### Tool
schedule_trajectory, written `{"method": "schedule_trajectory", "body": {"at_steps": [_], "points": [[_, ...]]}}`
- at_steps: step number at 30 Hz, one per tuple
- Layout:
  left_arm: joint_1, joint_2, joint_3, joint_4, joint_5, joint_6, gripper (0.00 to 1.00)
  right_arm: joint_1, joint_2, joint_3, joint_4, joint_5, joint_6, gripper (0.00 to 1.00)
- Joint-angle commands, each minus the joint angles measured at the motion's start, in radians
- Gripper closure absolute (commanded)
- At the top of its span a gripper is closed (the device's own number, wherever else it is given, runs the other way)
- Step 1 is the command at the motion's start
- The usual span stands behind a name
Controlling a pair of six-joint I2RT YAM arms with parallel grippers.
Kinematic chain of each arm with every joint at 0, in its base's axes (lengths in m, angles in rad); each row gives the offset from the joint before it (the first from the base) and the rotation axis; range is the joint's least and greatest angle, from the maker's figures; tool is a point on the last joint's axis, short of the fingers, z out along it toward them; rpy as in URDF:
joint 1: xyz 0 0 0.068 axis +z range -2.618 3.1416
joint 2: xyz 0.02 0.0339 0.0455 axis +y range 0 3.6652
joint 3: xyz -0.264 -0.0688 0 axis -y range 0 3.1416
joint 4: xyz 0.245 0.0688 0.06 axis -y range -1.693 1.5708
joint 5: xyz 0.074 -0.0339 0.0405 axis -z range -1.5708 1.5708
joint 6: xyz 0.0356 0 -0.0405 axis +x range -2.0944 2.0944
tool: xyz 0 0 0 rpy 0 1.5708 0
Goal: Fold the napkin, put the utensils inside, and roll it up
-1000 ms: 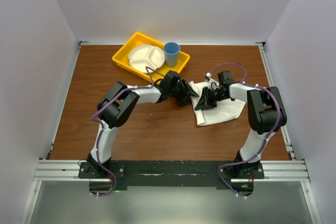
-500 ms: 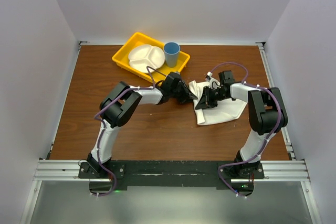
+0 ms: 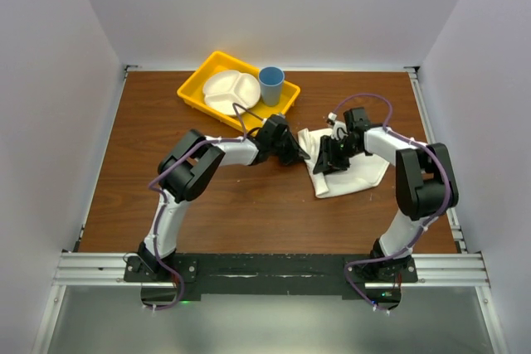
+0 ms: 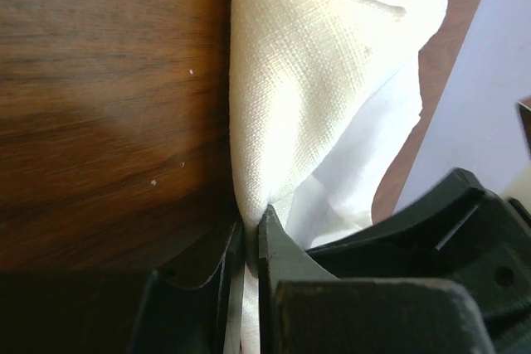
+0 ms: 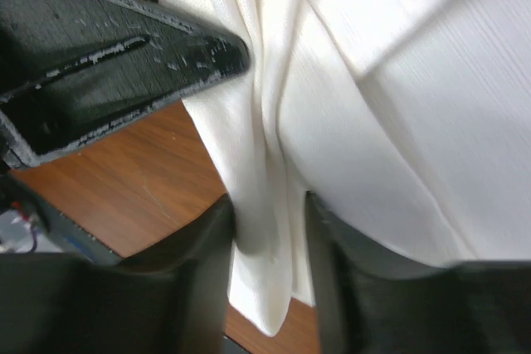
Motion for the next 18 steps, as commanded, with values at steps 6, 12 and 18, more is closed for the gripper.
{"method": "schedule_trajectory", "body": {"at_steps": [6, 12, 18], "points": [[-0.03, -0.071, 0.046, -0.188, -0.162, 0.023, 1.0, 0.178, -0.226, 0.037, -0.139, 0.47, 0.023, 0.4], [-0.06, -0.081, 0.102, -0.279, -0.205, 0.012, 1.0, 0.301, -0.298, -0.011, -0.044, 0.598, 0.078, 0.35], [-0.062, -0.114, 0.102, -0.348, -0.217, -0.017, 1.0, 0.41, -0.307, -0.074, 0.078, 0.705, 0.093, 0.36]]}}
